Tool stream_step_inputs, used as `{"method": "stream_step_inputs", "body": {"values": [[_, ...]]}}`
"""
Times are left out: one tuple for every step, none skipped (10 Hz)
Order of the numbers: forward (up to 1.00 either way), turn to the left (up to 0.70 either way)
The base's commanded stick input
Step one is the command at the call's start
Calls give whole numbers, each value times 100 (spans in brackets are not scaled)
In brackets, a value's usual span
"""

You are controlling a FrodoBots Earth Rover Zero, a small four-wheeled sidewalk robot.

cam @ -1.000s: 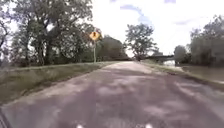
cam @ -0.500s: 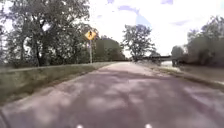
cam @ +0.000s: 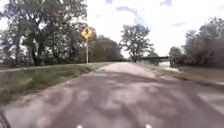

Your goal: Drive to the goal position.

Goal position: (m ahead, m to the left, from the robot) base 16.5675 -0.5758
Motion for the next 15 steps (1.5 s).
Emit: {"method": "stream_step_inputs", "body": {"values": [[100, 0], [100, 0], [100, 0], [100, 0], [100, 0], [100, 0], [100, 0], [100, 0], [100, 0], [100, 0], [100, 0], [100, 0], [100, 0], [100, 0], [100, -3]]}}
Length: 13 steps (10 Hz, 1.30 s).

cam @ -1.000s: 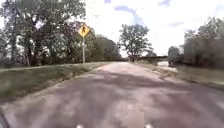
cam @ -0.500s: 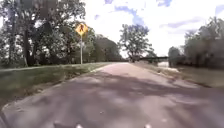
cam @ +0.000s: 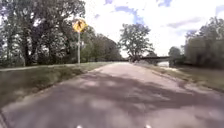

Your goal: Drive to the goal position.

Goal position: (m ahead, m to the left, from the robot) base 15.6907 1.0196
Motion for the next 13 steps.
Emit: {"method": "stream_step_inputs", "body": {"values": [[100, -27], [100, -27], [100, -27], [100, -27], [100, -27], [100, -27], [100, -27], [100, -27], [100, -24], [100, 0], [100, 0], [100, 0], [100, 0]]}}
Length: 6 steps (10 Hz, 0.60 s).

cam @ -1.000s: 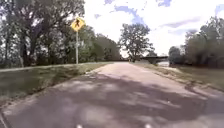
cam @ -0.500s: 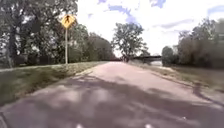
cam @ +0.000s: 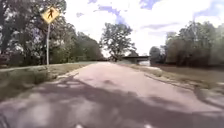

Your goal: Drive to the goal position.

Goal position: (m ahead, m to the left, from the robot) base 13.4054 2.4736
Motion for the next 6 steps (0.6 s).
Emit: {"method": "stream_step_inputs", "body": {"values": [[100, 0], [100, 0], [100, 0], [100, 0], [100, 0], [100, 0]]}}
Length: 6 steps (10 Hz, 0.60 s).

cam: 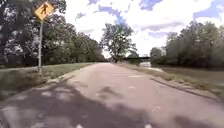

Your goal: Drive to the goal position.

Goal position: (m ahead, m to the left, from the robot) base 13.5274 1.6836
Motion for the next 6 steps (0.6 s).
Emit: {"method": "stream_step_inputs", "body": {"values": [[100, 0], [100, 0], [100, 0], [100, 0], [100, 0], [100, 0]]}}
